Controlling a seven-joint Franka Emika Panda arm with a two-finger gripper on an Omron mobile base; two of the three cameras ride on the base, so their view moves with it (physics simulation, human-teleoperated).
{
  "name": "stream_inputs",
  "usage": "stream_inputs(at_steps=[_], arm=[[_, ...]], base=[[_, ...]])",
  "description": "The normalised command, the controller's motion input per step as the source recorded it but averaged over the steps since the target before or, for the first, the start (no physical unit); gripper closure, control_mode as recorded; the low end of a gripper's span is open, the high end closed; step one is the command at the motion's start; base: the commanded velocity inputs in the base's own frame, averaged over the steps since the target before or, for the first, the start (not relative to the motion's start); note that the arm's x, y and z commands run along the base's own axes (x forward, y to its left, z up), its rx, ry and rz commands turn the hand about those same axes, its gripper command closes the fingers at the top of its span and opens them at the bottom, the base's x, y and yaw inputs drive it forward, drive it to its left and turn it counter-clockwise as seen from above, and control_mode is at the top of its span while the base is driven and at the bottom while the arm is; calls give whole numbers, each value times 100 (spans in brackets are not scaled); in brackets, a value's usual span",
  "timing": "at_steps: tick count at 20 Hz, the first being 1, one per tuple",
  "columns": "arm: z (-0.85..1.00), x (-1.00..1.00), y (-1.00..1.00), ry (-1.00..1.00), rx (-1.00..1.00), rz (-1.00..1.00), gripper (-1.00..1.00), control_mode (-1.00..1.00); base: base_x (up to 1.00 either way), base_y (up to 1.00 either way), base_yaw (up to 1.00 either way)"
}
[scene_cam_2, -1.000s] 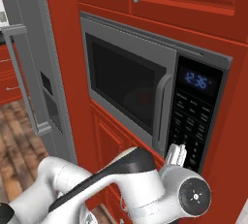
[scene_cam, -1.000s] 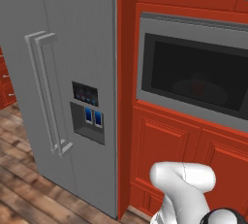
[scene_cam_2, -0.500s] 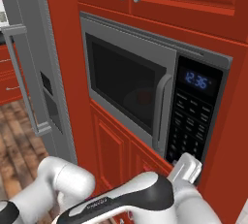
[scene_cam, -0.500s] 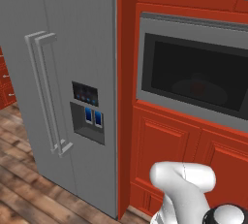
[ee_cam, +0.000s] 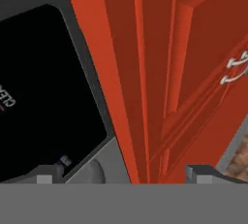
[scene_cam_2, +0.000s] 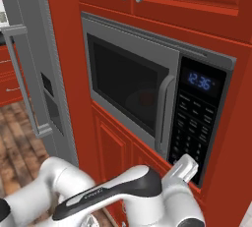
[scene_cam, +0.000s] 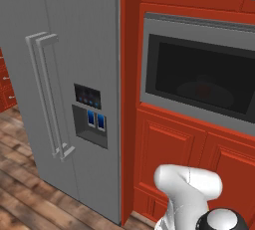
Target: Place the microwavable item in the microwave. Then, close the microwave door and press the start button.
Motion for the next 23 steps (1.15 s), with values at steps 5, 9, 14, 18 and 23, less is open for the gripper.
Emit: stream_inputs(at_steps=[5, 9, 14, 18, 23], arm=[[-26, 38, 10, 0, 2, -17, -100, -100], [-1, 32, -15, 0, 8, -19, -100, -100], [-2, 36, -12, 0, 7, -17, -100, -100], [-1, 34, -13, 0, 6, -15, -100, -100], [0, 9, -8, -3, 5, -12, -100, -100]], base=[[0, 0, 0], [0, 0, 0], [0, 0, 0], [0, 0, 0], [0, 0, 0]])
